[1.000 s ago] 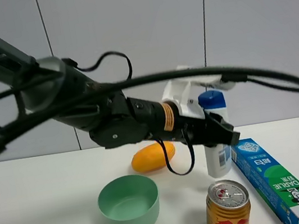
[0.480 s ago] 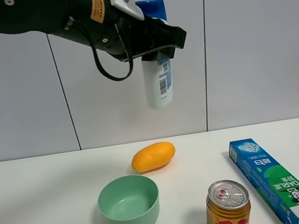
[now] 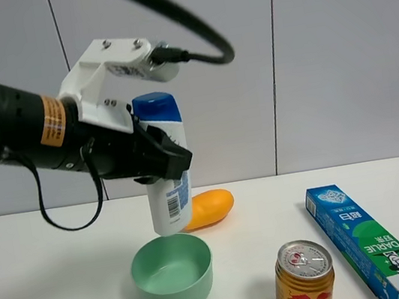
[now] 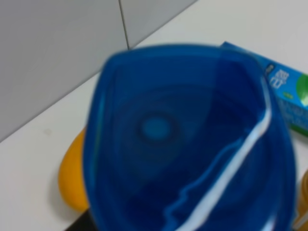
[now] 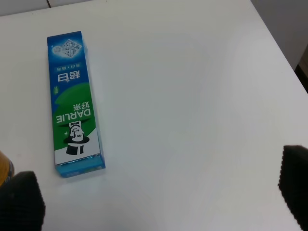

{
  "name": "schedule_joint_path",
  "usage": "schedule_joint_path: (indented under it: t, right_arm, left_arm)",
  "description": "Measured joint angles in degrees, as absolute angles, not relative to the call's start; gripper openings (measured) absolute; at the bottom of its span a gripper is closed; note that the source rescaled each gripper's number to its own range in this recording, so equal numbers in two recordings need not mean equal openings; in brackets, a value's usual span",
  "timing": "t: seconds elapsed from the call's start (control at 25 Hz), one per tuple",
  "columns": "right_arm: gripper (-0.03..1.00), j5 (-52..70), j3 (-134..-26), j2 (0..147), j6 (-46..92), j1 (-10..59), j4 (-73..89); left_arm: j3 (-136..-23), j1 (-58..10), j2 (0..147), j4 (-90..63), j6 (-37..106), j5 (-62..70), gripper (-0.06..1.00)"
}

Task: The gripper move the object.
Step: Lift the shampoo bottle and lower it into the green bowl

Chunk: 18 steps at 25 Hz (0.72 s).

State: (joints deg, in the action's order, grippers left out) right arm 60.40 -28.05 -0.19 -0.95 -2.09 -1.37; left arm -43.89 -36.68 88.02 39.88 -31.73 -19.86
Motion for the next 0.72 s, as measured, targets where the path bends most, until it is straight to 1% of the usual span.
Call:
schedule_joint_path:
  t: [0.16,0.24,0.56,0.72]
  right_arm:
    - [1.0,60.4,-28.05,-0.19,-0.95,-2.09,-1.37]
    - [1.0,60.4,-28.05,-0.19,-0.95,-2.09,-1.37]
    - [1.0,60.4,-28.05,-0.19,-0.95,-2.09,-1.37]
    - [1.0,60.4,-28.05,-0.19,-0.95,-2.09,-1.37]
  left_arm:
    - [-39.33,-34.31,88.94,39.88,-26.22,-31.56,0.0]
    - [-38.29,-33.84,89.46,39.94,-23.69,-34.34,0.0]
    - [-37.91,-33.5,97.2,35.3,-12.82,-38.6,0.0]
    - [-37.91,-33.5,100.95,32.68,-11.28,-41.96,0.0]
